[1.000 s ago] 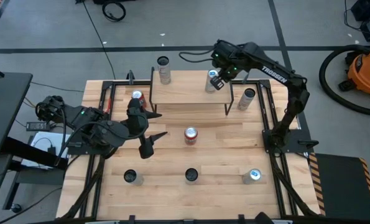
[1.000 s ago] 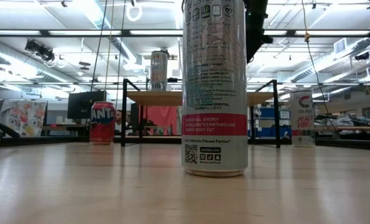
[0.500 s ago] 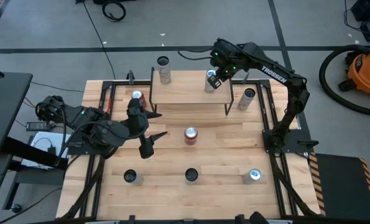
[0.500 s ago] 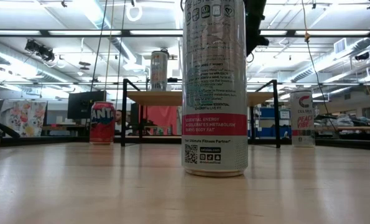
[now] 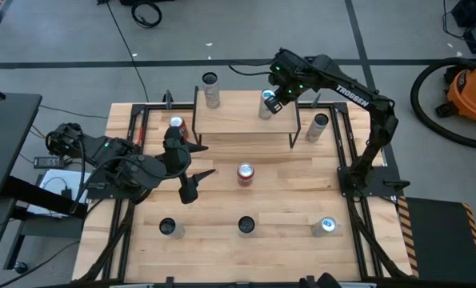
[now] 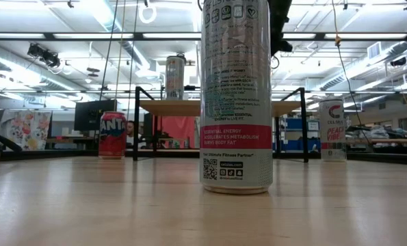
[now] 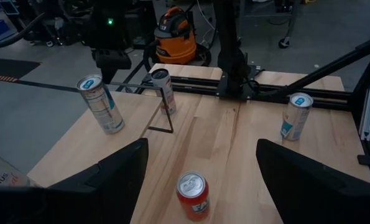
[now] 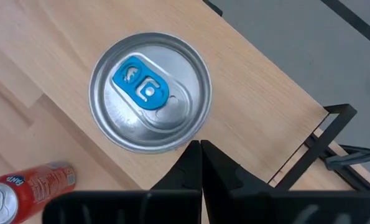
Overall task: Place canned beverage on shelf
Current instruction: Put the top blue soda can on the shelf
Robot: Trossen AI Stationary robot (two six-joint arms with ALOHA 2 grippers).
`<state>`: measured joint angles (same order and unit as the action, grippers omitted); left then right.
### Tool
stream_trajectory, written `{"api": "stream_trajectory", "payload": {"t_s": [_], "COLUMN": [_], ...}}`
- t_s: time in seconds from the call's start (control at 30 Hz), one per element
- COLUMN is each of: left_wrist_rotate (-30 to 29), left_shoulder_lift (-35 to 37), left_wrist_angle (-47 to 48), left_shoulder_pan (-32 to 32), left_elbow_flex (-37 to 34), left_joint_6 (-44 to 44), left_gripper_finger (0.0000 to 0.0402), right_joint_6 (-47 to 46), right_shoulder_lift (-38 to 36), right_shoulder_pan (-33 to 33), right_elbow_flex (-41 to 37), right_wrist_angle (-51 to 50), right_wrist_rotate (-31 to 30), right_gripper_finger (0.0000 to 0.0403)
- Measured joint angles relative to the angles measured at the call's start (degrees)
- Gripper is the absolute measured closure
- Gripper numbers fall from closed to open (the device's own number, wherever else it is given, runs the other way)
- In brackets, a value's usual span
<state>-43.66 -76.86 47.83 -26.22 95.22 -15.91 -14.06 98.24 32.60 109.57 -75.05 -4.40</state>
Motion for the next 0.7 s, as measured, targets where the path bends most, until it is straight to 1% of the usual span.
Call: {"api": "stream_trajectory", "payload": {"t_s": [0.17, 0.37, 0.43, 0.7], "left_wrist_rotate": [0.00, 0.00, 0.00, 0.00], "left_shoulder_lift": [0.00, 0.00, 0.00, 0.00], "left_wrist_angle": [0.00, 0.04, 0.03, 0.04], "left_shoulder_pan": [0.00, 0.00, 0.00, 0.00], "left_elbow_flex": [0.00, 0.00, 0.00, 0.00], "left_joint_6": [-0.01, 0.00, -0.01, 0.07], "left_gripper_finger": [0.0091, 0.0091, 0.0091, 0.0091], "right_joint_6": [-0.50, -0.44, -0.37, -0.35], "right_shoulder_lift": [0.07, 0.11, 0.11, 0.11], "right_shoulder_pan": [-0.42, -0.74, -0.72, -1.16], "right_elbow_flex": [-3.05, -6.08, -6.33, -6.33], "right_wrist_angle": [0.85, 5.80, 6.67, 10.21], "right_wrist_rotate": [1.15, 1.92, 3.01, 4.01], "right_gripper_finger": [0.0400, 0.0400, 0.0400, 0.0400]}}
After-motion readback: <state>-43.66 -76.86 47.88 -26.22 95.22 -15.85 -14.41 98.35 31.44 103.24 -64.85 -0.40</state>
